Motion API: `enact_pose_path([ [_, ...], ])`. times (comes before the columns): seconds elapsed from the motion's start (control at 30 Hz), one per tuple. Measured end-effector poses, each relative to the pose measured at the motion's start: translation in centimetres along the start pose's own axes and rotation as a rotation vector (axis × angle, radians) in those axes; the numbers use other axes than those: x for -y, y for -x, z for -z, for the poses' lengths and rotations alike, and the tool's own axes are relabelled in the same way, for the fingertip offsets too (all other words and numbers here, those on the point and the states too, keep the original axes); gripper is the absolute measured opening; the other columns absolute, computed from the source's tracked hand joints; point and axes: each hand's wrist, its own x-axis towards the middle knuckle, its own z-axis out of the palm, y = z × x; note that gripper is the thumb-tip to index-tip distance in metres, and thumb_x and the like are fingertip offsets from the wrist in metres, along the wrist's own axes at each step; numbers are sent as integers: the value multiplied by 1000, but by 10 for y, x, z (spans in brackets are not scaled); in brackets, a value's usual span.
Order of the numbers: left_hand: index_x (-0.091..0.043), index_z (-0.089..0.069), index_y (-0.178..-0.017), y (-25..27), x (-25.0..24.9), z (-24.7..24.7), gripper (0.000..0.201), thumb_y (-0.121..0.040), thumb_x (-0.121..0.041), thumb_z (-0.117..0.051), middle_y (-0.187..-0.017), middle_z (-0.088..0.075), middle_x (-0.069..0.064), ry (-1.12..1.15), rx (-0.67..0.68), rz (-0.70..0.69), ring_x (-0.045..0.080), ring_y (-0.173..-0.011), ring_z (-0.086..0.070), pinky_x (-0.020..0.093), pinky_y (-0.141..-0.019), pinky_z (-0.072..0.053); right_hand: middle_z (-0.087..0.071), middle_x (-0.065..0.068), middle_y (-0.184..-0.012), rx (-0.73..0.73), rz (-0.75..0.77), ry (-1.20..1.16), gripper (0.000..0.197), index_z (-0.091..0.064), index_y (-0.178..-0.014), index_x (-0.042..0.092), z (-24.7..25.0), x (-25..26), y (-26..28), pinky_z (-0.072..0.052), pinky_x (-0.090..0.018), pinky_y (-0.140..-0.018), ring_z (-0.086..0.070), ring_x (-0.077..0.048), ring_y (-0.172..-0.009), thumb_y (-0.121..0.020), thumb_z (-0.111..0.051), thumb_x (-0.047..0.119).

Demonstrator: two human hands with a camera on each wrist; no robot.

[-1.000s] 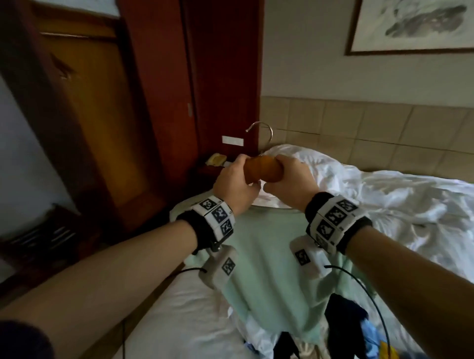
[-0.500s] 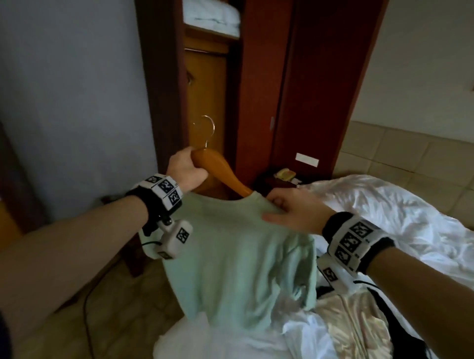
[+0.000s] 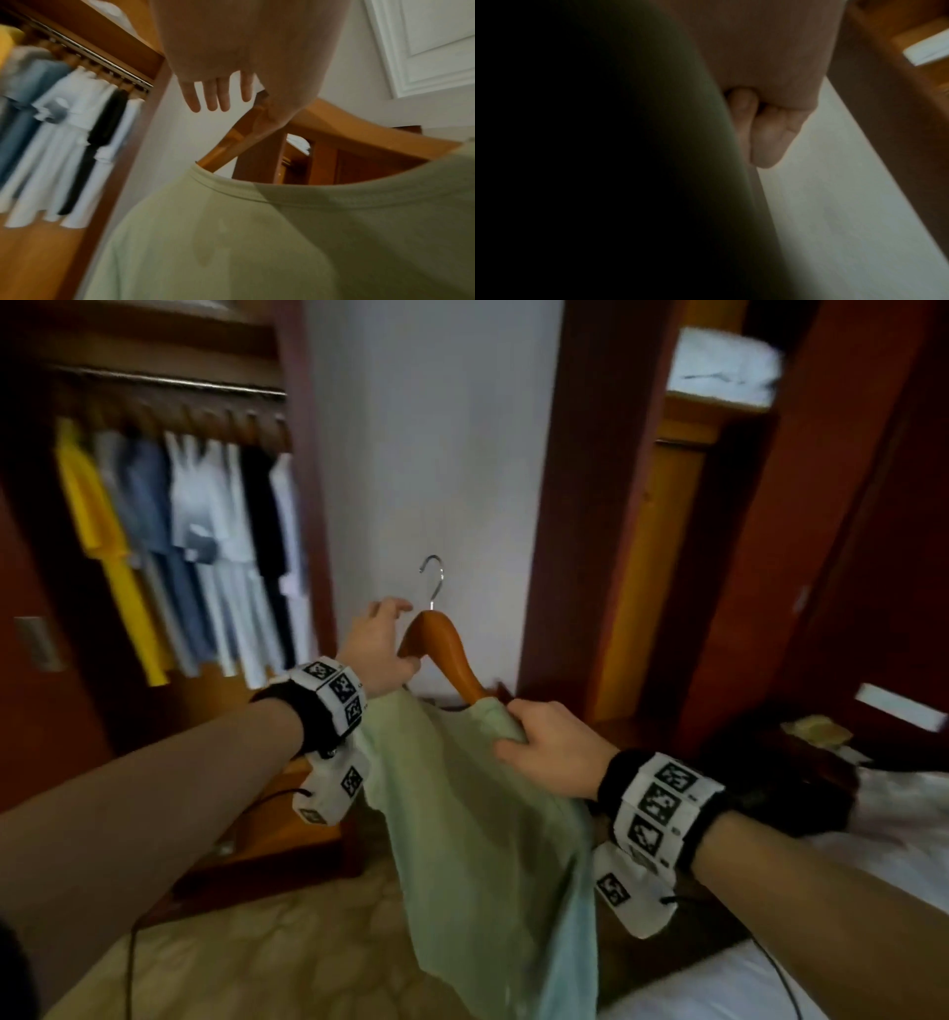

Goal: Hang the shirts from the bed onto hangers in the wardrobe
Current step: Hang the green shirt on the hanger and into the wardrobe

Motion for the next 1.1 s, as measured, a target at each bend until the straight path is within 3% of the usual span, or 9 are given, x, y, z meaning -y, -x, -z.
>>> enact_pose_path([
  [0.13, -12, -38, -145, -14, 74, 59, 68, -85, -19, -70, -143, -42, 14, -179, -43, 106, 33, -131, -42, 46, -104, -40, -61, -3, -91, 39, 52, -3, 14, -58, -93, 14, -26, 58, -86, -44, -27, -65, -61, -21, -83, -92, -55, 27],
  [0.3, -17, -29, -149, -36, 147, 128, 76, -84, -28, -68, -146, -39, 14, -283, -33, 280, 33, -133, -41, 47, -104, -42, -57, 2, -74, 45, 116, -81, 23, -54, -71, 19, -40, 126, -189, -35, -18, -50, -55, -13, -68, -91, -55, 28],
  [0.43, -17, -26, -151, -52, 208, 168, 76, -88, -36, -65, -150, -34, 11, -338, -51, 432, 32, -135, -40, 46, -105, -42, -64, -10, -85, 47, 175, -86, 26, -59, -77, 10, -61, 175, -282, -40, -28, -60, -63, -29, -82, -91, -53, 32],
  [0.6, -21, -21, -153, -80, 275, 205, 78, -89, -40, -61, -153, -30, 8, -460, -34, 521, 30, -139, -34, 49, -109, -38, -63, -12, -91, 50, 243, -79, 23, -61, -88, 7, -89, 211, -382, -45, -28, -67, -62, -30, -85, -90, -53, 28],
  [0.77, -24, -18, -153, -147, 327, 263, 77, -90, -40, -58, -154, -29, 6, -533, -12, 565, 29, -135, -41, 47, -107, -41, -62, -8, -93, 84, 316, -114, 20, -58, -90, 13, -97, 251, -486, -44, -26, -69, -64, -29, -93, -91, -51, 32],
  [0.87, -25, -19, -153, -190, 354, 291, 75, -90, -39, -57, -154, -30, 5, -542, -59, 576, 27, -138, -38, 48, -109, -39, -60, -10, -110, 108, 368, -118, 25, -59, -100, 8, -98, 282, -543, -44, -27, -75, -62, -30, -104, -91, -53, 31],
  [0.93, -25, -20, -153, -211, 373, 301, 76, -89, -38, -58, -154, -31, 4, -544, -70, 603, 26, -138, -39, 46, -109, -39, -61, -10, -112, 124, 381, -136, 26, -57, -98, 9, -104, 304, -573, -47, -32, -82, -61, -30, -103, -91, -53, 34],
  [1.0, -25, -19, -154, -224, 394, 305, 76, -89, -37, -58, -154, -30, 4, -569, -51, 634, 26, -139, -37, 46, -110, -38, -61, -9, -101, 135, 389, -114, 27, -55, -88, 13, -114, 325, -599, -50, -37, -88, -62, -31, -99, -88, -52, 39],
  [1.1, -26, -18, -154, -241, 429, 316, 76, -89, -37, -56, -156, -28, 2, -582, -50, 645, 25, -141, -33, 45, -112, -35, -59, -8, -99, 132, 406, -75, 22, -55, -90, 12, -127, 355, -639, -47, -32, -81, -57, -27, -88, -91, -50, 34],
])
